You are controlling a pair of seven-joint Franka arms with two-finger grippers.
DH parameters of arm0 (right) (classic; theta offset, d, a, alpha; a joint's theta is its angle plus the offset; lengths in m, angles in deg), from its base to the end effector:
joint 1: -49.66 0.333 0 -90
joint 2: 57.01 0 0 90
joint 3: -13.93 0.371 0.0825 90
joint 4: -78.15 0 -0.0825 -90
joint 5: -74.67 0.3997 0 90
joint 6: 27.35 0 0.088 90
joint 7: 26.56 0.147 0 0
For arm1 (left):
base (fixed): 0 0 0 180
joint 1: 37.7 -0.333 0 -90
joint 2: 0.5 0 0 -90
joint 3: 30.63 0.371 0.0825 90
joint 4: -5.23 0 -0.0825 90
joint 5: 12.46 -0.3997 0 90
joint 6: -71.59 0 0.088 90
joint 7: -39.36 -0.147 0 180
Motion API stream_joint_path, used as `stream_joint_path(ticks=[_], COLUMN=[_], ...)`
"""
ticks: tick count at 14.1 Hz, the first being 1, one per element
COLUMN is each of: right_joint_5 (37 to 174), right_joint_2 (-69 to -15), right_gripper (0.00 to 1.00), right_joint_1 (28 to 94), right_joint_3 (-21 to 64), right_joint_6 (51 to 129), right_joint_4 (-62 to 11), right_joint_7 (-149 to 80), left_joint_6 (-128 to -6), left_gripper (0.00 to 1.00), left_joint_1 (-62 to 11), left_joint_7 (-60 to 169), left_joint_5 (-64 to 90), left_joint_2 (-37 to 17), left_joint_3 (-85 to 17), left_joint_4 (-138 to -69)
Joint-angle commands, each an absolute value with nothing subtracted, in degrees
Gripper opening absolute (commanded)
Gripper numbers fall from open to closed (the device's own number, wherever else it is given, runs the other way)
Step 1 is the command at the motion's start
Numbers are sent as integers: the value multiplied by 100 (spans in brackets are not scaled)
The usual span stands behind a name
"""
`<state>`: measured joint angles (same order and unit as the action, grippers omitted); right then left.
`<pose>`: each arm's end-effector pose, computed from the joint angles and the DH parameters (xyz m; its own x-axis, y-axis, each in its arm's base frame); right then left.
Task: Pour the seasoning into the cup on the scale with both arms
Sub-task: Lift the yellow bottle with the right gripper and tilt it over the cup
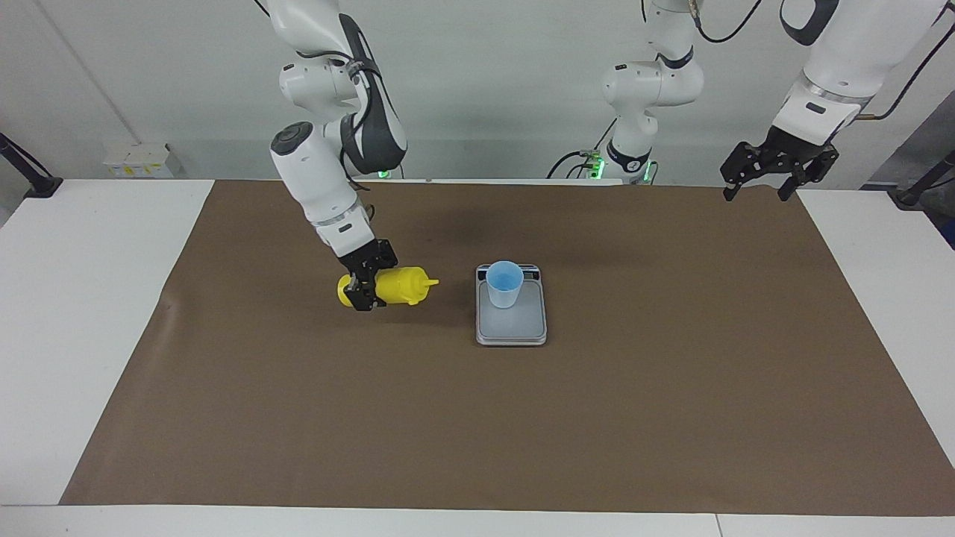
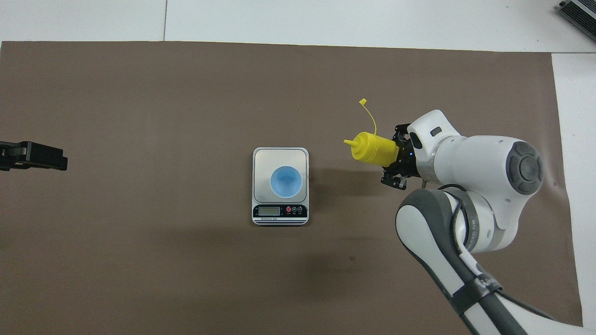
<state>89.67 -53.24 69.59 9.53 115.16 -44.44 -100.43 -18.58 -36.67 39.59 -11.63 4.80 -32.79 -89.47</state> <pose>0.5798 0.1669 0.4112 0.1611 0.9501 0.2671 0.9575 -0.2160 0.1909 0.5357 -0.0330 0.6509 0.9986 -0.0515 0.0133 -0.0516 -0.9986 0.0111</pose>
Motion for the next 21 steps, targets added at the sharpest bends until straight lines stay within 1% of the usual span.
stream_joint_path(ticks=[1, 3, 5, 7, 9, 10, 12, 15, 16, 18, 21], right_joint_5=[7623, 6558, 6089, 5720, 5062, 4746, 3667, 3275, 3049, 2224, 2010], right_joint_2=[-5288, -5296, -5305, -5305, -5288, -5227, -5200, -5156, -5104, -5007, -4989], right_gripper=[0, 0, 0, 0, 0, 0, 0, 0, 0, 0, 0], right_joint_1=[7373, 7698, 7874, 8050, 8156, 8322, 8516, 8631, 8718, 8946, 8974], right_joint_3=[935, 944, 944, 944, 953, 944, 953, 979, 979, 988, 988], right_joint_6=[11469, 11311, 11091, 10976, 10889, 10818, 10617, 10572, 10485, 9985, 9860], right_joint_4=[-4244, -4147, -4042, -3901, -3795, -3769, -3733, -3734, -3707, -3532, -3488], right_joint_7=[-8815, -7829, -7203, -6999, -6998, -6989, -6989, -6989, -6989, -6989, -6989], left_joint_6=[-1771, -1771, -1771, -1771, -1771, -1771, -1771, -1771, -1771, -1771, -1771], left_gripper=[100, 100, 100, 100, 100, 100, 100, 100, 100, 100, 100], left_joint_1=[-3752, -3752, -3752, -3752, -3752, -3752, -3752, -3752, -3752, -3752, -3752], left_joint_7=[4024, 4024, 4024, 4024, 4024, 4024, 4024, 4024, 4024, 4024, 4024], left_joint_5=[-1132, -1132, -1132, -1132, -1132, -1132, -1132, -1132, -1132, -1132, -1132], left_joint_2=[565, 565, 565, 565, 565, 565, 565, 565, 565, 565, 565], left_joint_3=[-3335, -3335, -3335, -3335, -3335, -3335, -3335, -3335, -3335, -3335, -3335], left_joint_4=[-8995, -8995, -8995, -8995, -8995, -8995, -8995, -8995, -8995, -8995, -8995])
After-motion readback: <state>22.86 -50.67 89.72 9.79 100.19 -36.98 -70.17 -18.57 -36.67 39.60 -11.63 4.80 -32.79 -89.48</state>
